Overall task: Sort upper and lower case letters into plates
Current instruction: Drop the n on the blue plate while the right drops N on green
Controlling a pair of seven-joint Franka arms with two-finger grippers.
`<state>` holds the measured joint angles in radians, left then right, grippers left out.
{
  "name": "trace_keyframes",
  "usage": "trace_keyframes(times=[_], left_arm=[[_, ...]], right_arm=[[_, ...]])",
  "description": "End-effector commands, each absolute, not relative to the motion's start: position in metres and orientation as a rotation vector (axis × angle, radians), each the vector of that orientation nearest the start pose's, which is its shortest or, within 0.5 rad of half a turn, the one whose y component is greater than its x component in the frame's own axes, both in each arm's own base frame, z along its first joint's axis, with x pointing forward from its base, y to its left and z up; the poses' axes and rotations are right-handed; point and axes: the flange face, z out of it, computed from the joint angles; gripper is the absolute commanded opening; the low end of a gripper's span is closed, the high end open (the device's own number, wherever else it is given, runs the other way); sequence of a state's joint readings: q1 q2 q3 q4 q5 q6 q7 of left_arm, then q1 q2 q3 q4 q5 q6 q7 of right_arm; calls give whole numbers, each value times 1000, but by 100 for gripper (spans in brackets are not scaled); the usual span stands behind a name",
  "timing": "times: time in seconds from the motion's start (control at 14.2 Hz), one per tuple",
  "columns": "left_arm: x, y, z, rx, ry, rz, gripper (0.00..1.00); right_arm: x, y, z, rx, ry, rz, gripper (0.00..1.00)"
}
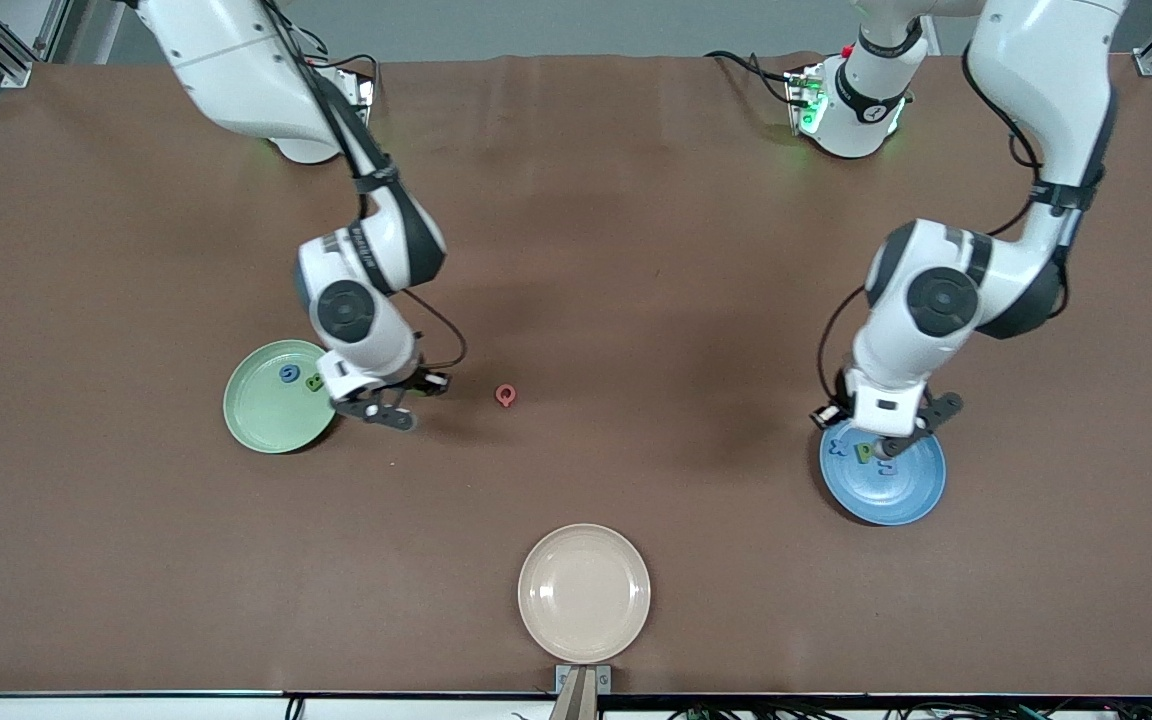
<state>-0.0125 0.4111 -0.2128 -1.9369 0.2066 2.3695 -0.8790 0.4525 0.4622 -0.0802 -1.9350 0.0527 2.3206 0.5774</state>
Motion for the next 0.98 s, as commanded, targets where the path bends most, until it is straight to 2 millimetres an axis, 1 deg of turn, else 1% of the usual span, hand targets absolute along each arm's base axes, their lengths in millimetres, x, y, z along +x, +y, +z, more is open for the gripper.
trace_keyframes(times=[0.0, 0.07, 0.14, 0.21, 0.28, 0.35, 0.42, 0.49, 0.56, 0.63, 0.7, 0.77, 0.91], left_arm=[[624, -109, 255, -3006, -724, -47, 14], [625, -106, 255, -2997, -695, -59, 36], [627, -100, 256, -2986, -680, -76, 73], [630, -101, 265, -2989, -684, -102, 98], [631, -100, 275, -2991, -672, -125, 100], [631, -103, 290, -2995, -645, -144, 100], [630, -112, 308, -2998, -609, -152, 100], [630, -122, 337, -3006, -595, -179, 100], [625, -129, 364, -2994, -535, -155, 100], [625, -131, 400, -2990, -406, -149, 100], [623, -126, 431, -2981, -308, -123, 100], [624, -119, 467, -2982, -289, -106, 100], [619, -108, 526, -2962, -303, -88, 100]], right_arm=[[573, 157, 259, -3152, 215, 131, 0], [576, 130, 258, -3151, 166, 134, 0], [579, 107, 256, -3155, 133, 138, 0], [580, 88, 253, -3161, 95, 135, 0], [579, 71, 248, -3165, 61, 121, 0], [576, 53, 240, -3162, 23, 96, 0], [574, 42, 232, -3162, 1, 79, 0], [573, 29, 229, -3160, -14, 58, 0], [572, 18, 226, -3159, -21, 44, 0], [572, 11, 223, -3159, -31, 18, 0], [568, 3, 214, -3159, -36, 2, 0], [567, -1, 208, -3160, -44, -13, 0], [564, -7, 202, -3160, -40, -3, 1]])
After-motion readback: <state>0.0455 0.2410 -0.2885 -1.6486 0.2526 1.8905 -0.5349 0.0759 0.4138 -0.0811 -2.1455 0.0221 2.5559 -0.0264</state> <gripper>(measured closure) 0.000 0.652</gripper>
